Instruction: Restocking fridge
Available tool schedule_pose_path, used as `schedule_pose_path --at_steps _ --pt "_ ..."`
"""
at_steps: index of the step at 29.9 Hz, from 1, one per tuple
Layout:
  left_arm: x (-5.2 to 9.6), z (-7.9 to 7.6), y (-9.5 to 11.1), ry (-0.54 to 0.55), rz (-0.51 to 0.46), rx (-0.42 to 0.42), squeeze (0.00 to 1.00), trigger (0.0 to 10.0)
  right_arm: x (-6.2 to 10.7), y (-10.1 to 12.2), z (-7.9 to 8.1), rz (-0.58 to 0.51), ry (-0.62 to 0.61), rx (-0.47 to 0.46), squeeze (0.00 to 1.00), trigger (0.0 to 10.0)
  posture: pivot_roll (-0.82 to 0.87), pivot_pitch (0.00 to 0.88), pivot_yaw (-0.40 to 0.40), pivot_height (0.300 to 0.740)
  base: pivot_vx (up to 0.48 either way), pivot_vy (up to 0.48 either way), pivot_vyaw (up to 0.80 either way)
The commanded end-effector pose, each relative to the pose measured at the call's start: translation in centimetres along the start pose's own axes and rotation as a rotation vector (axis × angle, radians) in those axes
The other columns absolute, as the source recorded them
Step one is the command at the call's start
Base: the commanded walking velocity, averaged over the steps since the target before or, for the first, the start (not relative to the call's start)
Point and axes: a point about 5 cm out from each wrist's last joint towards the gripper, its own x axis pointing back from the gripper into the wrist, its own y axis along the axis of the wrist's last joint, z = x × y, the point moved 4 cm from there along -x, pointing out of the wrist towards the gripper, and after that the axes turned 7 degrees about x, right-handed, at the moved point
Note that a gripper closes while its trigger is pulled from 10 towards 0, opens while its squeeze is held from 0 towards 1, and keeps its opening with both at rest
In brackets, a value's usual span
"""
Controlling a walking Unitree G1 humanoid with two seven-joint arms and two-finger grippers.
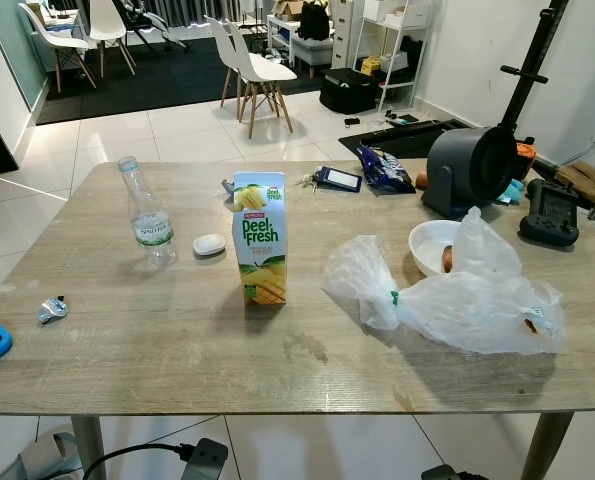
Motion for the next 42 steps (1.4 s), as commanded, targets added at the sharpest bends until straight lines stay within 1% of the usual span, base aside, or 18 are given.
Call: schedule_pose_path --at_steps 1,16,42 --pt "0.12 0.65 -0.64 0.016 0.021 -0.013 0.00 10.0 0.00 0.03 0.00 -0.003 0.002 0.013 0.00 10.0 0.06 0.000 0.006 0.740 0.000 0.000 0.00" --pt "0.07 0.42 -0.48 0.013 0.014 -0.003 0.00 10.0 0.02 0.03 -0.27 -0.003 0.000 0.023 0.00 10.0 0.06 0.000 -0.003 0.740 0.000 0.000 0.00" --pt "0.07 0.43 -0.56 0.014 0.023 0.005 0.00 10.0 0.03 -0.05 -0.28 0.003 0.005 0.009 0.00 10.0 0.06 0.000 0.001 0.740 0.000 0.000 0.00"
